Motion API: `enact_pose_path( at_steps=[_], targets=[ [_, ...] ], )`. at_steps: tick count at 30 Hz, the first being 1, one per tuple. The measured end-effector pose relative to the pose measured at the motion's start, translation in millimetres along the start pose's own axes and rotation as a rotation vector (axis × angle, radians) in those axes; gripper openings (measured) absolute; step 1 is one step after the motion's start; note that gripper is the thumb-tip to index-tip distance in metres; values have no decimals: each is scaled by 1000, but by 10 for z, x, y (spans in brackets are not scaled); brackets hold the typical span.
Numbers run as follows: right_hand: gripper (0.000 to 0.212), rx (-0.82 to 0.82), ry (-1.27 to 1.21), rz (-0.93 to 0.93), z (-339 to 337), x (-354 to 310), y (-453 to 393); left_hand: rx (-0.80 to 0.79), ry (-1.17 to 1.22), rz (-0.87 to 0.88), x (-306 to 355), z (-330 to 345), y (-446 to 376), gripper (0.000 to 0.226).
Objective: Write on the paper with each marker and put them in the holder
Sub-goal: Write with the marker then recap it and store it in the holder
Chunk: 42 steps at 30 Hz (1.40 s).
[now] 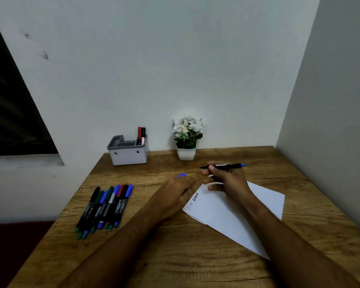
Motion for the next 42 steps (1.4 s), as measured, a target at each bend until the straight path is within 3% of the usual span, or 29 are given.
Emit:
enact_pose_path(
  at_steps=[4, 11, 15, 22, 26, 42],
  targets=[
    [14, 43, 116, -72, -34, 99, 58, -183, -3, -61, -22, 59, 125, 47],
    [9, 47, 351, -92, -80, 173, 132, -255, -30, -60, -24, 134, 146, 52],
    [5, 15, 421, -141, -63, 159, 144, -254, -44, -44, -42, 164, 168, 53],
    [19, 15, 665, -207, -10, 230, 5, -231, -38, -40, -32, 152, 149, 53],
    [12, 46, 730, -270, 27, 210, 11, -234, -40, -38, -55, 183, 152, 53],
    [7, 41, 823, -274, 12, 257, -6, -219, -54, -30, -90, 207, 162, 52]
  ],
)
Point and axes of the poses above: each hand's wrist, its own y-axis away from the middle knuckle, its own z-axis out of the palm, x = y × z, the point moved 1 cm from there along -y, towards the middle knuckle, and after that the axes turned 10 degrees about z, right-handed, at the moved point
